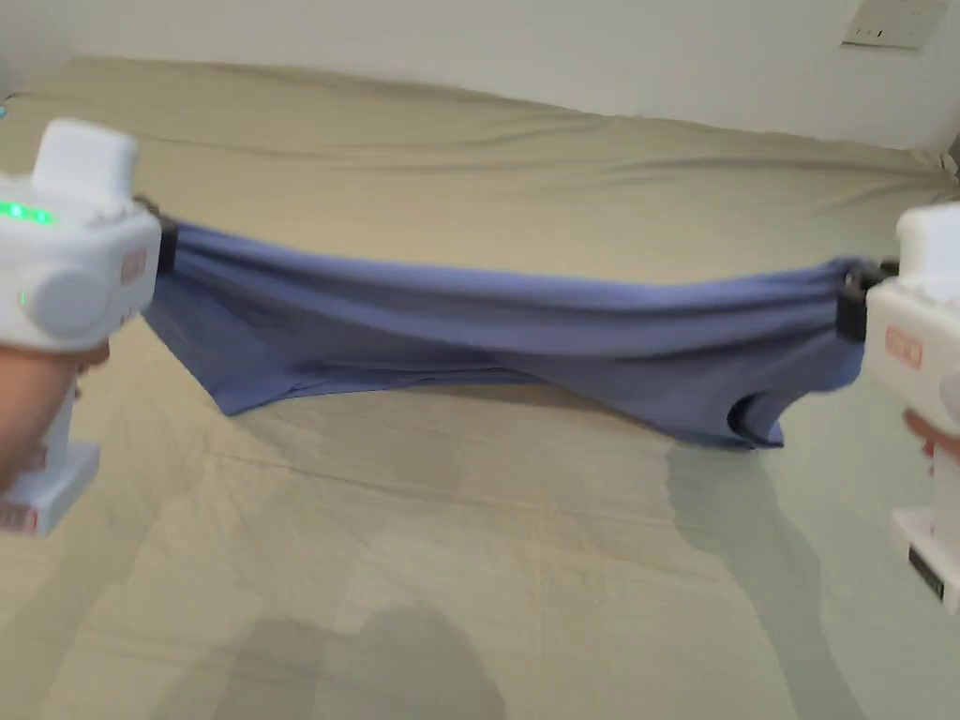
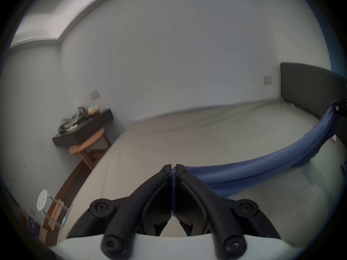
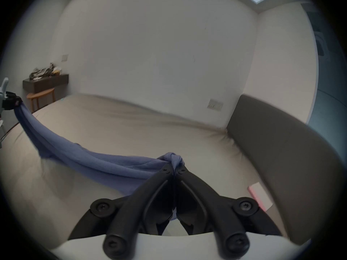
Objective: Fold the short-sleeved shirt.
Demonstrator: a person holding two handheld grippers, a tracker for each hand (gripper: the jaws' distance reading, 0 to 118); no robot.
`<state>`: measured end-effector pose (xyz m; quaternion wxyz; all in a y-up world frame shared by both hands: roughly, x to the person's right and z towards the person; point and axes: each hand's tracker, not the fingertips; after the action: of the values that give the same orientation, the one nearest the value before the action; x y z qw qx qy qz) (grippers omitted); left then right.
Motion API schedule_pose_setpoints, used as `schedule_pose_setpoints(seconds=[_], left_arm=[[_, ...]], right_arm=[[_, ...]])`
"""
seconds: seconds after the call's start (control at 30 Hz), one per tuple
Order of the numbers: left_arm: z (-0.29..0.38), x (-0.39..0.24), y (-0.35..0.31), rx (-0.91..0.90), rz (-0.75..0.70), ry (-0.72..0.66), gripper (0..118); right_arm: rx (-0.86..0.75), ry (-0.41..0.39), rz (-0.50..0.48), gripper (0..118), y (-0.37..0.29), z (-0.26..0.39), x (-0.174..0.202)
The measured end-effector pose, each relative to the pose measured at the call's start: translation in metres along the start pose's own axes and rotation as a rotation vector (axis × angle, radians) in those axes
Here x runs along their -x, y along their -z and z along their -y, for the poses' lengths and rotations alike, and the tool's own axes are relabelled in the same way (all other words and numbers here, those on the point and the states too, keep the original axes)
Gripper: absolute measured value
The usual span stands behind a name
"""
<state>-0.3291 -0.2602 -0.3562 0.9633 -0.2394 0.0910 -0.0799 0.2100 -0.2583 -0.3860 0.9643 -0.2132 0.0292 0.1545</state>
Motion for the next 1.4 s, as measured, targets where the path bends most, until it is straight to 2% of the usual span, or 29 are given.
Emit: schedule_pose_setpoints(seconds=[0.13, 0.23, 0.3, 0.43, 0.53, 0.6, 0.83, 1.03, 1.17, 1.27, 1.4], left_arm=[[0.095, -0.004, -0.045, 0.126, 0.033, 0.042, 1], [0.169, -0.001, -0.078, 0.305, 0.084, 0.044, 1], [0.206, 0.001, -0.102, 0.387, 0.108, 0.048, 1], [0.255, 0.002, -0.131, 0.461, 0.129, 0.129, 1], [0.269, 0.001, -0.150, 0.506, 0.155, 0.170, 1], [0.272, 0.004, -0.158, 0.506, 0.145, 0.147, 1], [0.275, 0.000, -0.184, 0.535, 0.164, 0.212, 1], [0.272, -0.004, -0.199, 0.563, 0.202, 0.234, 1], [0.277, -0.008, -0.197, 0.584, 0.216, 0.259, 1], [0.288, -0.010, -0.188, 0.621, 0.224, 0.243, 1], [0.289, -0.014, -0.186, 0.626, 0.211, 0.241, 1]], right_arm=[[0.138, 0.008, -0.099, 0, -0.044, 0.088, 0.013], [0.266, -0.059, -0.144, 0, -0.085, 0.151, 0.028], [0.355, -0.043, -0.201, 0, -0.105, 0.188, 0.030], [0.466, -0.031, -0.231, 0, -0.141, 0.235, 0.041], [0.531, 0.032, -0.256, 0, -0.164, 0.251, 0.043], [0.563, 0.076, -0.243, 0, -0.174, 0.257, 0.041], [0.631, 0.123, -0.218, 0, -0.197, 0.253, 0.032], [0.693, 0.091, -0.153, 0, -0.204, 0.244, 0.023], [0.772, 0.087, -0.162, 0, -0.203, 0.249, 0.024], [0.828, 0.082, -0.177, 0, -0.195, 0.264, 0.032], [0.820, 0.056, -0.161, 0, -0.193, 0.274, 0.048]])
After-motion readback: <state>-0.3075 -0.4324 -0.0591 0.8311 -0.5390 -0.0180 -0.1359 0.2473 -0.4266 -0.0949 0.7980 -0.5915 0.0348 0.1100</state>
